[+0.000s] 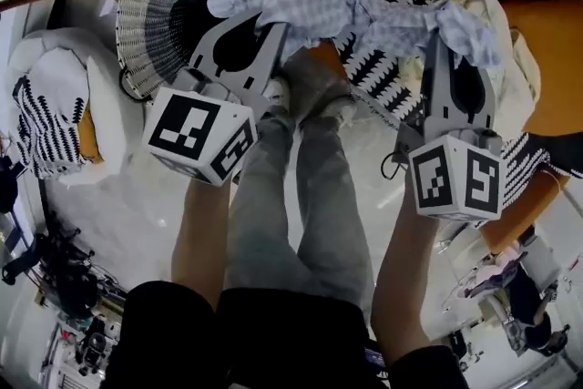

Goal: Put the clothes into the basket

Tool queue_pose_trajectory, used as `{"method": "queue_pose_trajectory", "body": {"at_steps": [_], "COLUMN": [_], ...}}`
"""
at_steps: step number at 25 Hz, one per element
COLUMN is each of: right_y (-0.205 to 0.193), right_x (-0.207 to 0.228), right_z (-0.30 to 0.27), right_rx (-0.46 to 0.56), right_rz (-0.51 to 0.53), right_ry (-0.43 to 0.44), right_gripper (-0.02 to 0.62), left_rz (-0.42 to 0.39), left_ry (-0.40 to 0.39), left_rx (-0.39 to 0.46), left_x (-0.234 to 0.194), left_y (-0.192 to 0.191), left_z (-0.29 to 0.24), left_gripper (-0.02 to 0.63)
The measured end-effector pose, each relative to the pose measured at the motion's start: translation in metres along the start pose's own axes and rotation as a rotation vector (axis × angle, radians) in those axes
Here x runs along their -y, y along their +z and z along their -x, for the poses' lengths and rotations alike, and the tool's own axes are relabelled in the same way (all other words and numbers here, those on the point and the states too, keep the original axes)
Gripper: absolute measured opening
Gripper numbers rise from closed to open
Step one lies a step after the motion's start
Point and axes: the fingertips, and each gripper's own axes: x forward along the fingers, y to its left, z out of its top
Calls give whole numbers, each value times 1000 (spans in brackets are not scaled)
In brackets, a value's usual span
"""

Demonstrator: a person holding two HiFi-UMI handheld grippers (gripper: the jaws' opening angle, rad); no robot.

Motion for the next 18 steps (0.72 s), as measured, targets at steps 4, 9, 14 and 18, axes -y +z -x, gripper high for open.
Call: {"method": "queue_pose_trajectory", "body": {"at_steps": [4, 9, 14, 18], "right_y": [20, 23, 21, 7], "right_x": [-77, -181, -274, -339], "right_z": [-20, -37, -42, -42], "right_rx": [19, 7, -13, -47], "right_rz": [34, 65, 90, 123], "right_ry": [138, 316, 492, 607], "right_gripper": [81, 81, 81, 81], "left_rz": [37, 100, 115, 149], "left_ry": [150, 301, 429, 511], "left_rx": [53, 137, 212, 242], "left_x": [-52, -106, -135, -159], "left_y": [17, 24, 32, 23], "left_z": [72, 161, 234, 279], "left_gripper": [28, 28, 28, 28]}}
